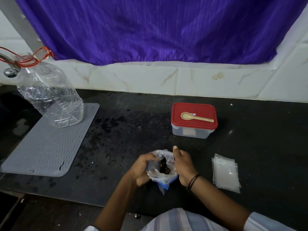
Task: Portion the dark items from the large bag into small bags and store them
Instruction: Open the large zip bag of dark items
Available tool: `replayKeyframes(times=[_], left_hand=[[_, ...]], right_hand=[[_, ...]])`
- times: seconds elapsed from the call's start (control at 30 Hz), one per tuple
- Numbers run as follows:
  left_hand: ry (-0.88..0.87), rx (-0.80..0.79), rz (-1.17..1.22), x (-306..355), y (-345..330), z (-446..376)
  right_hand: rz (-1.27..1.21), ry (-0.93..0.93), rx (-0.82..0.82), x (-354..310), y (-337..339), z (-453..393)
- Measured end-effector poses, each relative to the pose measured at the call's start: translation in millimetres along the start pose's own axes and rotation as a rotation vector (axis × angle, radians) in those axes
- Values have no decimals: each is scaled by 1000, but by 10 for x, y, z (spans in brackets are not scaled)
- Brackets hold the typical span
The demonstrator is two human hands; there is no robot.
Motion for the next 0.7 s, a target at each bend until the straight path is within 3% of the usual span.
replayKeyframes(times=[0.1,0.17,0.27,0.43,0.57,0.67,0.7], left_hand=[[-137,272,-291,54,82,-55],[-205,466,-422,108,98,-70],[-264,584,-510,164,75,-80],[-356,741,-992,227,118,-55],[-525,820,-1291,231,86,-14],[-632,830,-1347,197,30,34],[-673,837,-1376,165,6,61]], right_hand=[[113,220,-18,-69,66,2],[244,387,-145,-148,56,48],[624,585,-281,-109,-6,97],[1130,811,-159,29,25,5],[1111,909,-83,29,86,22],[857,848,-147,-196,124,148],[928,901,-162,-251,106,170]])
Point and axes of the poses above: each hand's wrist, its own z-axis away from the middle knuckle, its own y-axis out of the back of the hand, x = y × z, the point moved 4 cm from there along -z, towards the middle knuckle, and after that the axes turned 11 degrees about y, right-handed, at the moved point
